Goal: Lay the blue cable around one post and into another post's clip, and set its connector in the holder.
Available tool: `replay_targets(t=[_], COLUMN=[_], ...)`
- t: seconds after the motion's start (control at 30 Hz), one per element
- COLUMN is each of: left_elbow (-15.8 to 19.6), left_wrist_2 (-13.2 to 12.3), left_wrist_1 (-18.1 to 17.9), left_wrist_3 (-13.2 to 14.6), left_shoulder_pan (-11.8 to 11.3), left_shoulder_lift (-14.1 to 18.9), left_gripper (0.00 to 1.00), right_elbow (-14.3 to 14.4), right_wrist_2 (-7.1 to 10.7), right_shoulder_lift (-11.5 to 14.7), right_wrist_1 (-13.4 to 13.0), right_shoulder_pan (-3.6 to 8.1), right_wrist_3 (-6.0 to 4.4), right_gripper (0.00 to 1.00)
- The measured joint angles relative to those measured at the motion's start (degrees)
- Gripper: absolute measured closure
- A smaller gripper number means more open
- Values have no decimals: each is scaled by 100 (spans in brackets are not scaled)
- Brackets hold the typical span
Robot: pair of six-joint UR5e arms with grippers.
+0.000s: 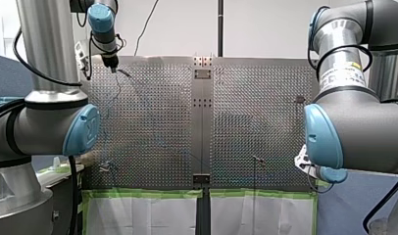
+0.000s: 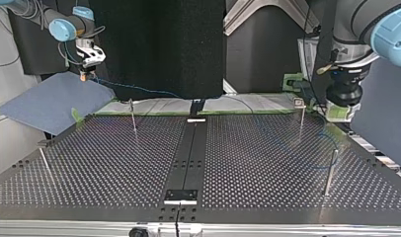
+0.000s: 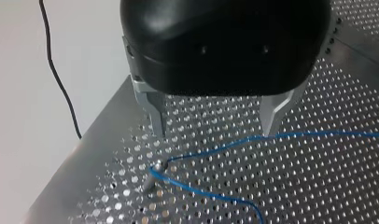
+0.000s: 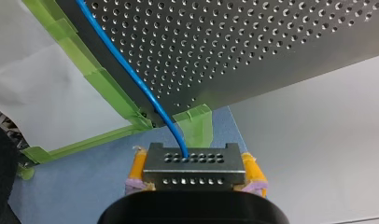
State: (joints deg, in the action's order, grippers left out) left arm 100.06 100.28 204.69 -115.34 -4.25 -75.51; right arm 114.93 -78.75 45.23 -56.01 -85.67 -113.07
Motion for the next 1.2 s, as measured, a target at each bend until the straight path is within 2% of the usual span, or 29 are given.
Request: replay_targets(t=[0.2, 0.9, 1.2], left_elbow=[2, 2, 2], left_wrist_2=[176, 204, 298], left_wrist_1=[18, 20, 17], left_wrist_3=[18, 38, 46], left_shoulder_pan=[10, 40, 56], left_shoulder_lift=[-8, -19, -19], left_gripper=[0, 0, 0], right_elbow=[0, -8, -9], right_wrist_2=[-1, 0, 0], right_shoulder_lift=[0, 0, 0], right_wrist_1=[1, 2, 1], right_shoulder_pan=[-10, -13, -13], right_wrist_3=[0, -1, -4], right_gripper=[100, 100, 100])
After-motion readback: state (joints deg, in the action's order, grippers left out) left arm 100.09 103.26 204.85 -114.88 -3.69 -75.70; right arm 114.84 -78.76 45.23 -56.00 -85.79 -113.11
